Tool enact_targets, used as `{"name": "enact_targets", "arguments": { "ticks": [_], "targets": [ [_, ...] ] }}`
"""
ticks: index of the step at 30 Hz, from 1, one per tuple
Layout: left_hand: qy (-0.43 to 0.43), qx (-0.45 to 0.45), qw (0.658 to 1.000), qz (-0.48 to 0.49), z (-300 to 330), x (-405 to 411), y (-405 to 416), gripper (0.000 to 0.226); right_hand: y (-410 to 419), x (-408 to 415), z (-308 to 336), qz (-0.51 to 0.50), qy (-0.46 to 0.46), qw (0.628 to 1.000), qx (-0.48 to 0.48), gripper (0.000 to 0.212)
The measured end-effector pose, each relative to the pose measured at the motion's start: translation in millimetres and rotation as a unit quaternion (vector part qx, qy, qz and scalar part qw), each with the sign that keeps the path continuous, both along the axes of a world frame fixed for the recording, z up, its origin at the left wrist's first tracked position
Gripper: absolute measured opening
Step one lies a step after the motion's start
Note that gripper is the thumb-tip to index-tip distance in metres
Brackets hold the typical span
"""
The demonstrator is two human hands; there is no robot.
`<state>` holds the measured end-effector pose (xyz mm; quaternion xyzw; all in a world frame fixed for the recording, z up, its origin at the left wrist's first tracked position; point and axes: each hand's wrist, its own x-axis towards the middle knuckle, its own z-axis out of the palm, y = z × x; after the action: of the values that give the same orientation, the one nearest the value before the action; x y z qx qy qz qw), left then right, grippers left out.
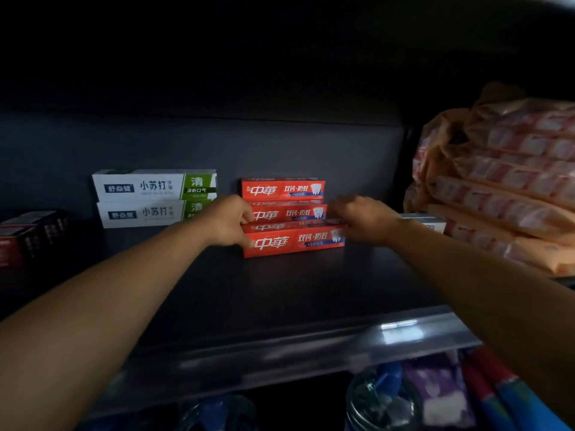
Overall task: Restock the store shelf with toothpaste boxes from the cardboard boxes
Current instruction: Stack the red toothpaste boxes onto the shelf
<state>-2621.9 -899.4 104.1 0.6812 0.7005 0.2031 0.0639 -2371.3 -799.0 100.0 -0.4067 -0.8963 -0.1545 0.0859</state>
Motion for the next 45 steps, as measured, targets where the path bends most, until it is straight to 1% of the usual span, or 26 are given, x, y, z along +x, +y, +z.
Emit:
{"name": "enact_targets", "arguments": {
  "ticks": [3, 8, 11, 20, 27, 34, 39, 45],
  "targets": [
    [0.018, 0.022, 1.0, 0.015, 3.8, -0.7, 6.6, 0.044, 9.1, -3.4, -1.5, 0.0, 0.004, 1.0, -0.008, 0.037],
    [0.04, 0.064, 0.996, 0.035, 2.5, -0.4, 24.4, 0.027, 26.2, -12.1, -2.1, -0.009, 0.026, 0.999, -0.032, 0.032],
    [0.047, 0.079, 0.995, 0.048, -1.1, -1.8, 36.6, 0.022, 38.8, -16.7, -2.5, -0.015, 0.027, 0.999, -0.033, 0.032],
    [0.039, 0.091, 0.992, 0.075, -4.8, -6.1, 61.6, 0.023, 64.7, -28.9, -6.6, -0.037, 0.056, 0.997, -0.04, 0.034],
    [0.044, 0.102, 0.991, 0.08, -8.6, -9.6, 68.6, 0.025, 71.8, -33.8, -9.6, -0.04, 0.056, 0.997, -0.026, 0.034],
    [0.065, 0.08, 0.992, 0.079, -3.4, -8.8, 63.5, 0.029, 70.2, -33.8, -9.7, -0.056, 0.043, 0.996, -0.046, 0.039],
    [0.091, 0.088, 0.99, 0.059, 10.4, 6.5, 42.2, 0.032, 51.5, -28.3, -5.4, -0.059, 0.038, 0.997, -0.034, 0.053],
    [0.113, 0.088, 0.99, 0.02, 33.0, 32.4, -8.2, 0.04, -12.9, -21.7, 17.7, -0.041, 0.023, 0.999, -0.001, 0.064]
  ]
}}
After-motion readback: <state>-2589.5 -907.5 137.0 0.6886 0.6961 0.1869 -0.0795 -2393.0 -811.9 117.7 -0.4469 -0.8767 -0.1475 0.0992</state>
